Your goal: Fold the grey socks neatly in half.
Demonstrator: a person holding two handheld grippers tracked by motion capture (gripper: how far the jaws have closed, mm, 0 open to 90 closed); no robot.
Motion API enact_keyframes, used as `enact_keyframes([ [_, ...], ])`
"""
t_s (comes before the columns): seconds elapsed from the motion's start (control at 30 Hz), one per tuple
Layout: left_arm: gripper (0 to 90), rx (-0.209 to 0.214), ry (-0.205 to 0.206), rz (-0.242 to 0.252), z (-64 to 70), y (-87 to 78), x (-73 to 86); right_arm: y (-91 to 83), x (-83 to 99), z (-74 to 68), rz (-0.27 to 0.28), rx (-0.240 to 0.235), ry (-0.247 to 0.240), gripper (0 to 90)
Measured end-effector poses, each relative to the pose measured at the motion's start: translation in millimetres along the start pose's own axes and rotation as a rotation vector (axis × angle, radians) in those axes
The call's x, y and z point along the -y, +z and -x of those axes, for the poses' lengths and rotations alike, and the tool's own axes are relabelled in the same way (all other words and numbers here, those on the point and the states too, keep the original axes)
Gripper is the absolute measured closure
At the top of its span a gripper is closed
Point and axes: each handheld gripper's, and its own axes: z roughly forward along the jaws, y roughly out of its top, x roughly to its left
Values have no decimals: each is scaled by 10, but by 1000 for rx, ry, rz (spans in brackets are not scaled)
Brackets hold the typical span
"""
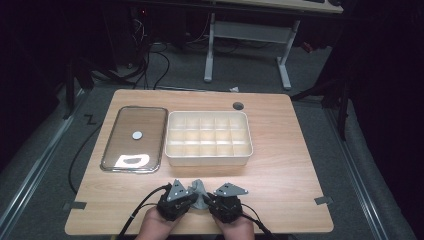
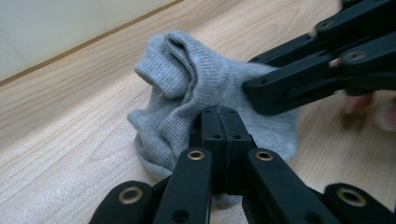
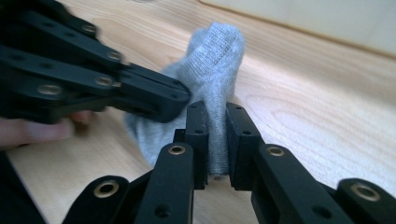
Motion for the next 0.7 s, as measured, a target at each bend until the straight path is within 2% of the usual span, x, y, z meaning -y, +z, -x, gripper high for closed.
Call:
enact_keyframes([
  [0.07,900,-3,8,3,-13,8,4,-23,-24,-73,2,18,-52,814],
  [0.1,900,-3,8,3,-13,8,4,-23,-24,-73,2,18,-52,814],
  [0.13,900,2,15,4,-31,12,5,-33,-36,-132,-8,9,-94,752],
  [0.17,900,3,14,5,-39,13,4,-56,-48,-137,-3,-2,-102,695],
  [0.27,900,6,19,5,-55,10,5,-218,-105,-38,58,7,-48,635],
  [0.3,900,6,19,5,-55,10,5,-218,-105,-38,58,7,-48,635],
  [0.33,900,11,21,4,-68,9,3,-269,-126,69,78,56,-20,611],
  [0.37,900,11,21,4,-68,9,3,-269,-126,69,78,56,-20,611],
  [0.4,900,18,22,2,-89,7,1,-216,-120,184,50,107,13,619],
  [0.43,900,18,22,2,-89,7,1,-216,-120,184,50,107,13,619],
  [0.47,900,15,22,3,-98,3,3,-119,-101,259,-4,106,48,661],
  [0.5,900,15,22,3,-98,3,3,-119,-101,259,-4,106,48,661],
  [0.53,900,16,22,3,-101,2,4,-15,-67,269,-47,88,54,739],
  [0.63,900,18,19,4,-105,2,4,95,-24,214,-72,29,61,776],
  [0.7,900,19,17,6,-107,2,7,144,-15,158,-72,18,51,797],
])
